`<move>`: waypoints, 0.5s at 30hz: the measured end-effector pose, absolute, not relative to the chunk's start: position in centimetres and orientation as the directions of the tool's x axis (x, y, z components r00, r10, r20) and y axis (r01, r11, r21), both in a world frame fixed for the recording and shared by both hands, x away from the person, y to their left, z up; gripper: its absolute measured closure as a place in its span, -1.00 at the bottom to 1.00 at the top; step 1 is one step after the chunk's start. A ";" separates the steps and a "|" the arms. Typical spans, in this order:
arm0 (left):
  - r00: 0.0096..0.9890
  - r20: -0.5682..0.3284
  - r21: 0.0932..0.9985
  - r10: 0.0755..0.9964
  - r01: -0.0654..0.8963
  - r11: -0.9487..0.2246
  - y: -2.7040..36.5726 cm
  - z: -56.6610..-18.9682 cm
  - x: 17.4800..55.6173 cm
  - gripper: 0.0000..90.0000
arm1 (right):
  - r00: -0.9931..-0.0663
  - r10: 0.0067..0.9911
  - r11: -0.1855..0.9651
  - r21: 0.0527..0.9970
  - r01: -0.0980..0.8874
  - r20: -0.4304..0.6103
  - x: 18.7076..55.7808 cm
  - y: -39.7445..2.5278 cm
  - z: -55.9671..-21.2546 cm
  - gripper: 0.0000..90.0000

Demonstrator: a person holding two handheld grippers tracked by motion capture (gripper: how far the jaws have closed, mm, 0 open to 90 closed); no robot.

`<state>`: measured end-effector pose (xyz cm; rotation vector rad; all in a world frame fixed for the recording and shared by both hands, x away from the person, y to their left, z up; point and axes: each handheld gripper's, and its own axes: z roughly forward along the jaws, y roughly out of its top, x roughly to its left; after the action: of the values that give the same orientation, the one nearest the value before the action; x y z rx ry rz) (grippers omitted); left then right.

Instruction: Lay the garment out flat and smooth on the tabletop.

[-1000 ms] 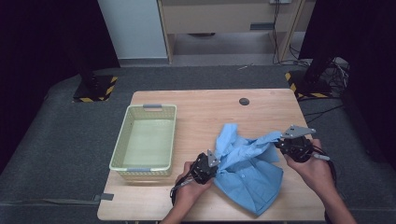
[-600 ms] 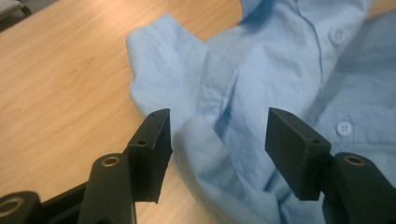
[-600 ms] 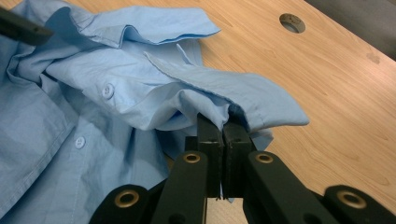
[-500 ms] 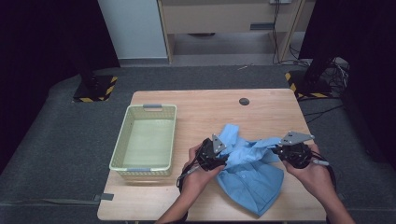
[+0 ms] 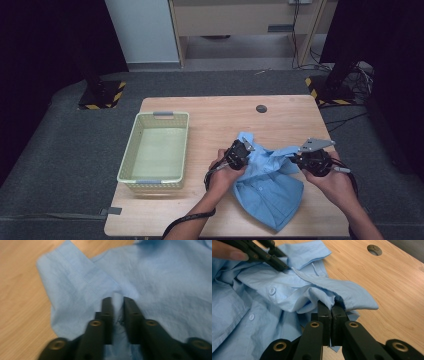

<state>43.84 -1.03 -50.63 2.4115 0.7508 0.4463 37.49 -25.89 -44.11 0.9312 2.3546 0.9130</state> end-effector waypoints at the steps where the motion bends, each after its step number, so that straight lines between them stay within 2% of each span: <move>1: 0.784 0.140 0.607 0.605 0.415 -0.678 -0.9 -50.5 43.8 0.92 | -0.673 0.722 0.556 0.713 0.427 -0.159 37.6 -25.9 -44.1 0.98; 10: 0.755 0.136 0.692 0.641 0.391 -0.607 2.9 -47.4 40.2 0.94 | -0.654 0.734 0.558 0.709 0.431 -0.180 38.9 -26.1 -42.8 0.98; 15: 0.757 0.119 0.682 0.643 0.409 -0.607 4.9 -48.0 38.1 0.93 | -0.652 0.733 0.562 0.712 0.421 -0.192 39.7 -25.4 -42.1 0.98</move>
<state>38.10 4.85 -48.03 2.3008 0.7838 0.4687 39.70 -25.40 -42.07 0.9284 2.3236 0.8813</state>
